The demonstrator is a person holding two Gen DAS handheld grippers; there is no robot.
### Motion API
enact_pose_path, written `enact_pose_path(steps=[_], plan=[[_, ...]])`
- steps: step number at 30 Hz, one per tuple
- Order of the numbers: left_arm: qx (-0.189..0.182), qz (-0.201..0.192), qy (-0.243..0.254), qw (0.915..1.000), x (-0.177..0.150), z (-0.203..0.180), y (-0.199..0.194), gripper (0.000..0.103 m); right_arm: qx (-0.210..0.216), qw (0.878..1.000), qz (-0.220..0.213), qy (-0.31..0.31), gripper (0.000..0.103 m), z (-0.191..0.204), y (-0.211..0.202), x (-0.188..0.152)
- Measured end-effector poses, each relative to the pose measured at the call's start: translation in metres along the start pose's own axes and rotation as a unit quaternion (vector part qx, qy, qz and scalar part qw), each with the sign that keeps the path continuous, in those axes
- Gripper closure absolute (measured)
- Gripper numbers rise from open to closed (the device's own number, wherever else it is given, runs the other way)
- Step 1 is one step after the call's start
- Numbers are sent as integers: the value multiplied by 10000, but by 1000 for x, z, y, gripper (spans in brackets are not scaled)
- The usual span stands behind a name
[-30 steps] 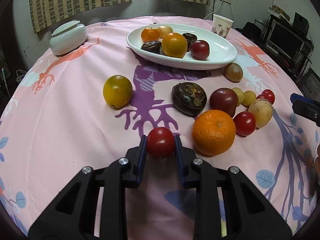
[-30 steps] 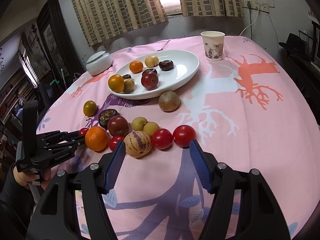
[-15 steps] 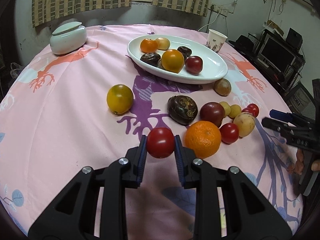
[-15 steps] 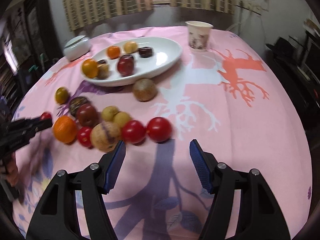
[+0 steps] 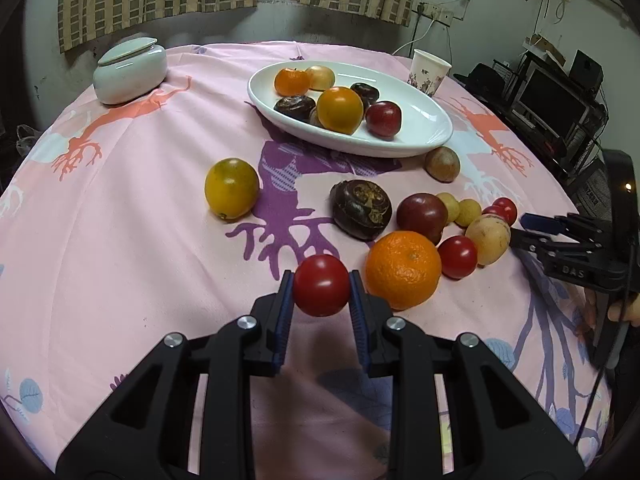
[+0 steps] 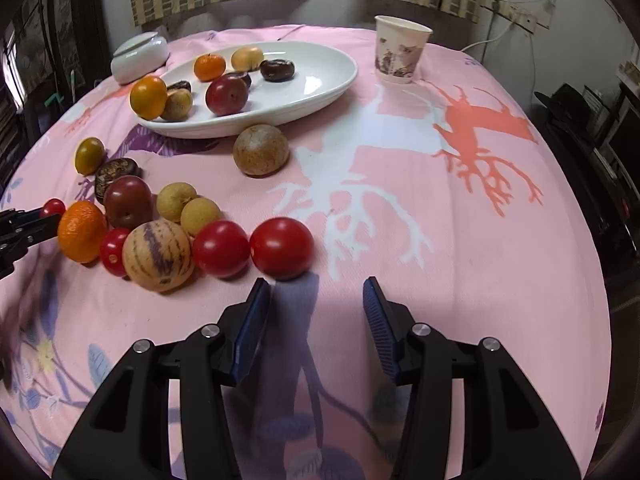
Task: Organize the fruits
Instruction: 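Grasp a red tomato with the left gripper while the right gripper grasps another red tomato, then carry both red tomatoes onto the plate and open both grippers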
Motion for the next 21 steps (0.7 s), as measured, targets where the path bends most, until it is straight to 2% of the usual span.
enact_pose_path(steps=[8,9,10,16,21], plan=[[22,98,24,9999,-4,1,5,76,159,9993,-159,-305,53,16,13,25],[29,108,33,9999,-4,1,6,76,195,9991,-160,-330,59,17,13,25],[33,111,33,9999,-4,1,6,76,293,9989,-140,-351,70,20,12,25],[71,104,-99,9999,-3,5,4,76,289,9990,-239,-238,70,20,2,20],[105,31,-85,9999,16,0,-8,76,278,9971,-695,-161,70,11,-28,38]])
Point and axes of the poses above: each gripper's, at about its wrist camera, not at the fingertips, and y roughly the way its jaws point, z to its left, x to its top, the point moved 10 cm from there along y, roughly the way its jaws point, and after that the axes turned 8 degrees about -x, right-handed, at the moved point
